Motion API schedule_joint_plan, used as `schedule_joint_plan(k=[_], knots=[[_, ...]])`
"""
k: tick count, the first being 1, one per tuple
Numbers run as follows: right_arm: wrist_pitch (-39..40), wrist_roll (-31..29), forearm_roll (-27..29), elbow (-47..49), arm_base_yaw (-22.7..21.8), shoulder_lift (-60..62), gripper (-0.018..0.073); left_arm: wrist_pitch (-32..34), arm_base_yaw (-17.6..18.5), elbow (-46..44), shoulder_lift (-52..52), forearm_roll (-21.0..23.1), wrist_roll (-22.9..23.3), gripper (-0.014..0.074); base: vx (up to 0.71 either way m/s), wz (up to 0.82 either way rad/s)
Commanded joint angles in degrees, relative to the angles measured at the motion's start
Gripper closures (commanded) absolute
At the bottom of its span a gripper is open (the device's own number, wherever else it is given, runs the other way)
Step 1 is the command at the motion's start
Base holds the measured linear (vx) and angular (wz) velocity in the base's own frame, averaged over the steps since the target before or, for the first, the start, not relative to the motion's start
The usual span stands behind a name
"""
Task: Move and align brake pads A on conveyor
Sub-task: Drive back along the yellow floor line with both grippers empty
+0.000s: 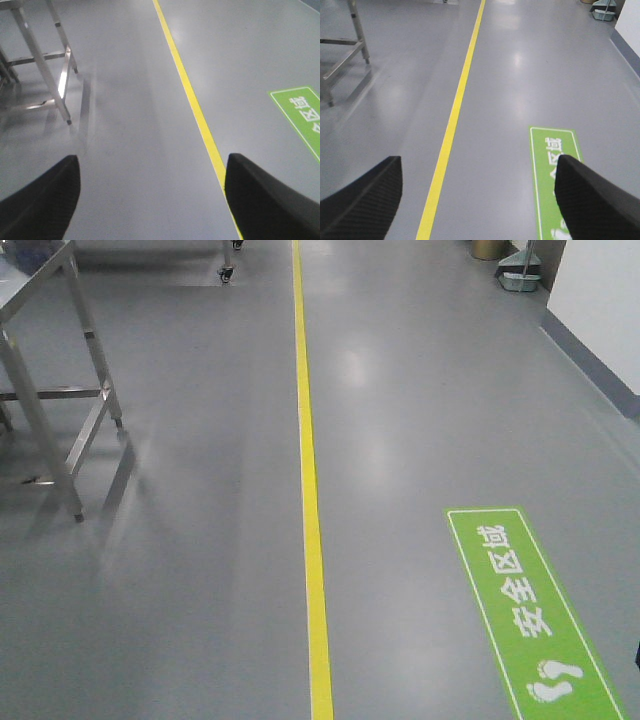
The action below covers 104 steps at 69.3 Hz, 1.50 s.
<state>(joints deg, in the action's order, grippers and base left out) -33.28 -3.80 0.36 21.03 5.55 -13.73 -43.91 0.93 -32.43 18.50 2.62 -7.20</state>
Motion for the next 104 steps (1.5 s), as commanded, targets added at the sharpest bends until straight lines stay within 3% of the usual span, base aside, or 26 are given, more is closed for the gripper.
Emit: schedule_joint_plan(k=[1, 104], knots=[[4.0, -0.6, -0.4, 1.4, -0.4, -0.5, -0.0029, 3.9, 0.5, -1.4, 0.5, 0.5, 0.1, 0.0042, 0.86, -0.08], [3.9, -0.6, -0.4, 1.4, -0.2, -0.5, -0.0029, 3.9, 0.5, -1.4, 0.5, 0.5, 0.1, 0.0042, 0.78, 0.01]])
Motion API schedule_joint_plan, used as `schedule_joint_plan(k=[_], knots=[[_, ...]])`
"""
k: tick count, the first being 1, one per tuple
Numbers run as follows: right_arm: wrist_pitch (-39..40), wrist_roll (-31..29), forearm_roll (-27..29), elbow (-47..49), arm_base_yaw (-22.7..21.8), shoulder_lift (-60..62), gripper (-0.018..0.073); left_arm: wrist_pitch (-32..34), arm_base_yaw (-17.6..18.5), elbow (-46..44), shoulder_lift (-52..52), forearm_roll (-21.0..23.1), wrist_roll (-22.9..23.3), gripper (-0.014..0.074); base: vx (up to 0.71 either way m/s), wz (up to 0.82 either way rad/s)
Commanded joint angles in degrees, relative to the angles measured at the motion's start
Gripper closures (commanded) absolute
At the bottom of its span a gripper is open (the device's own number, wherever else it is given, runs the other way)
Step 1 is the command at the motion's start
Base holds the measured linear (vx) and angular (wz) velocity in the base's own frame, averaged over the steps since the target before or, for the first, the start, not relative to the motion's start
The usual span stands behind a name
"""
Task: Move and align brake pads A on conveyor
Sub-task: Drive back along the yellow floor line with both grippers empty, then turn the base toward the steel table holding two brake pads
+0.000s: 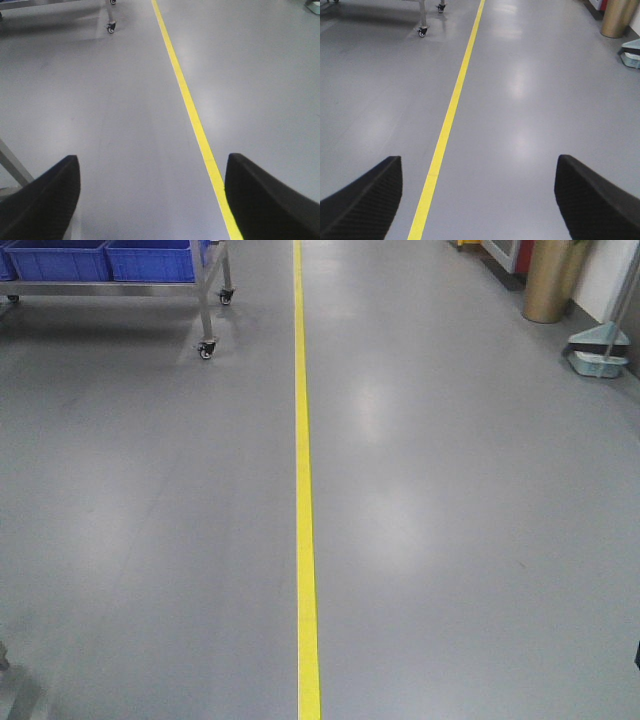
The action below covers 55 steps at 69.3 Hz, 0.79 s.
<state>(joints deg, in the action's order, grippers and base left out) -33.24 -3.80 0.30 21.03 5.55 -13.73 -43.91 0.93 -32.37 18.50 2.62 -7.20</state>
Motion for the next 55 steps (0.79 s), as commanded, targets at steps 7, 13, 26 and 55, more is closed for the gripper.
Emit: schedule_joint_plan(k=[7, 13, 26, 55], knots=[[3.9, -0.6, -0.3, 1.4, -0.2, -0.5, -0.0029, 3.9, 0.5, -1.4, 0.5, 0.5, 0.1, 0.0042, 0.59, 0.14], [3.9, -0.6, -0.3, 1.4, -0.2, -0.5, -0.0029, 3.9, 0.5, -1.4, 0.5, 0.5, 0.1, 0.0042, 0.55, 0.10], [3.9, -0.6, -0.3, 1.4, -0.2, -0.5, -0.0029, 3.9, 0.5, -1.4, 0.5, 0.5, 0.1, 0.0042, 0.50, 0.03], [3.9, -0.6, -0.3, 1.4, -0.2, -0.5, -0.0029, 3.9, 0.5, -1.4, 0.5, 0.5, 0.1, 0.0042, 0.40, 0.03]])
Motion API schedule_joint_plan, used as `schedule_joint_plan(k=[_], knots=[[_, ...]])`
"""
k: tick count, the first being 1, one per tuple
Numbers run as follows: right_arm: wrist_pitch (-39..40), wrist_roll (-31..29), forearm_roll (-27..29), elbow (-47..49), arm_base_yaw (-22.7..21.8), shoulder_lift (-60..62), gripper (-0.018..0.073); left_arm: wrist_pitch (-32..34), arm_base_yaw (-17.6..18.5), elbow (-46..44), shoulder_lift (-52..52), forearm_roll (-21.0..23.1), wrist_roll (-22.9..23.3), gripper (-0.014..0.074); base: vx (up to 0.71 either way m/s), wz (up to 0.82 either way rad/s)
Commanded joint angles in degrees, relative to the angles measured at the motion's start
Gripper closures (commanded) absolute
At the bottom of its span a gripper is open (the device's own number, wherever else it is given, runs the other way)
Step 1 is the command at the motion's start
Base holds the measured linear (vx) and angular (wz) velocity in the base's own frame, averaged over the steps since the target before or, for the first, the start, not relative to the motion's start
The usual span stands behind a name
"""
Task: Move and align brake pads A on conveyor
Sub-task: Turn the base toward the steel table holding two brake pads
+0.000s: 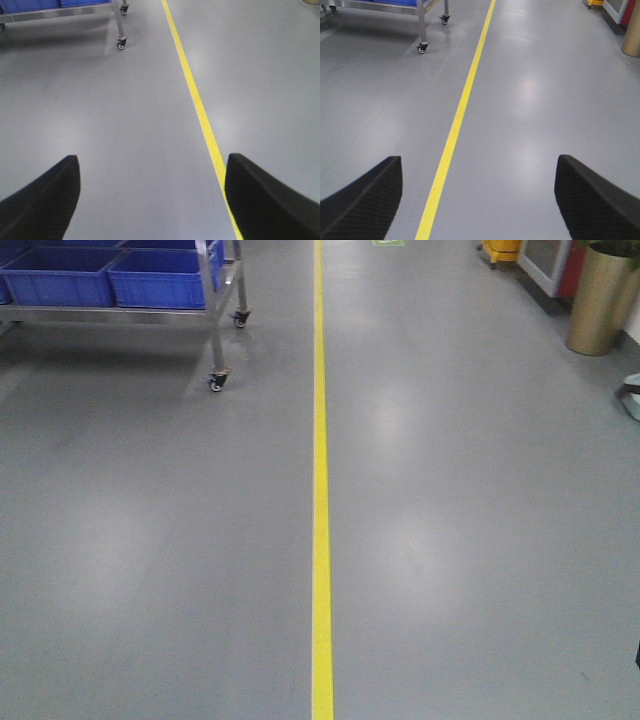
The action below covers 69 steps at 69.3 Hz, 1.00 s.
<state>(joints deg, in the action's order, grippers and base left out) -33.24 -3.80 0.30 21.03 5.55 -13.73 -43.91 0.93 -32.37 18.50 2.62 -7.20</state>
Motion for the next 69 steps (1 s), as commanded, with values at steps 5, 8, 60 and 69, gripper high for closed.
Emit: schedule_joint_plan(k=[5, 8, 60, 69], knots=[[3.9, -0.6, -0.3, 1.4, -0.2, -0.5, -0.0029, 3.9, 0.5, -1.4, 0.5, 0.5, 0.1, 0.0042, 0.34, 0.29], [3.9, -0.6, -0.3, 1.4, -0.2, -0.5, -0.0029, 3.9, 0.5, -1.4, 0.5, 0.5, 0.1, 0.0042, 0.33, 0.39], [3.9, -0.6, -0.3, 1.4, -0.2, -0.5, -0.0029, 3.9, 0.5, -1.4, 0.5, 0.5, 0.1, 0.0042, 0.29, 0.84], [3.9, -0.6, -0.3, 1.4, -0.2, -0.5, -0.0029, 3.8, 0.5, -1.4, 0.5, 0.5, 0.1, 0.0042, 0.26, 0.90]])
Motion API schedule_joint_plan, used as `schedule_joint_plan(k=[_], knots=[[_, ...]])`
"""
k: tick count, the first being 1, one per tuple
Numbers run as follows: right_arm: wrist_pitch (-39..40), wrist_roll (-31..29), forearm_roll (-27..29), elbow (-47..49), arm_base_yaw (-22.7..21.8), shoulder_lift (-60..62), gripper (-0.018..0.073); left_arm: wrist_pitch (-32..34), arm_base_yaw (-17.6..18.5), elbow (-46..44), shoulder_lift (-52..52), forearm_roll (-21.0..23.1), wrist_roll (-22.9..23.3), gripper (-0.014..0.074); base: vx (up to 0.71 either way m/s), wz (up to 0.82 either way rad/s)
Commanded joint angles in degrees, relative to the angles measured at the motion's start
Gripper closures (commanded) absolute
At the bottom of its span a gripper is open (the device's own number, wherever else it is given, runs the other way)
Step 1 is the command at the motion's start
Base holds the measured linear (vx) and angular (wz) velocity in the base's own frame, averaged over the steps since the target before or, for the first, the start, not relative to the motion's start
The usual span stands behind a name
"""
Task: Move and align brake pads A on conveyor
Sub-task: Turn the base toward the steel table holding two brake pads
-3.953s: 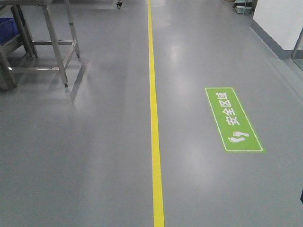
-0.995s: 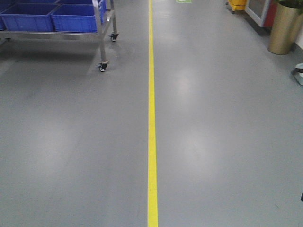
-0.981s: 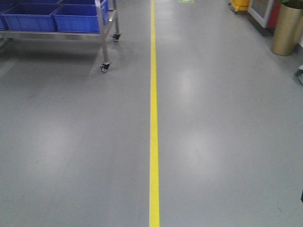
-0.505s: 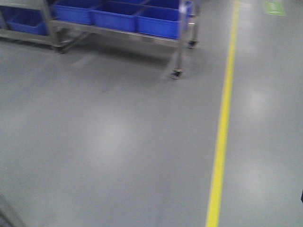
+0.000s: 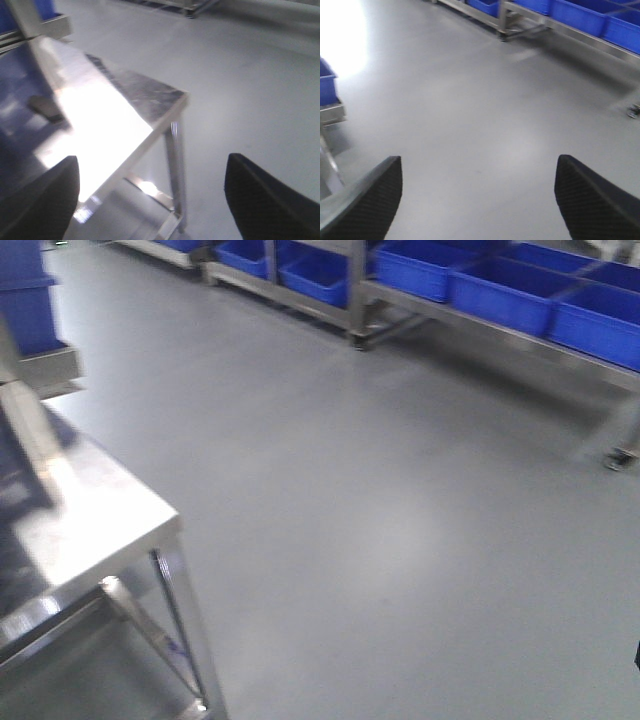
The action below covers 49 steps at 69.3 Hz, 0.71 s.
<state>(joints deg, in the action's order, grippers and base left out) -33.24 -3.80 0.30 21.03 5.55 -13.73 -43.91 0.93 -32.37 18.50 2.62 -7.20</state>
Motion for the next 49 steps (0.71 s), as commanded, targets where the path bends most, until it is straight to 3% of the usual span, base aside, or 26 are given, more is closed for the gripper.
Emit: schedule_joint_plan(k=[1, 49], knots=[[3.9, -0.6, -0.3, 1.4, -0.2, -0.5, -0.0029, 3.8, 0.5, -1.4, 0.5, 0.5, 0.1, 0.0042, 0.27, 0.84], [3.9, -0.6, -0.3, 1.4, -0.2, -0.5, -0.0029, 3.8, 0.5, -1.4, 0.5, 0.5, 0.1, 0.0042, 0.26, 0.67]])
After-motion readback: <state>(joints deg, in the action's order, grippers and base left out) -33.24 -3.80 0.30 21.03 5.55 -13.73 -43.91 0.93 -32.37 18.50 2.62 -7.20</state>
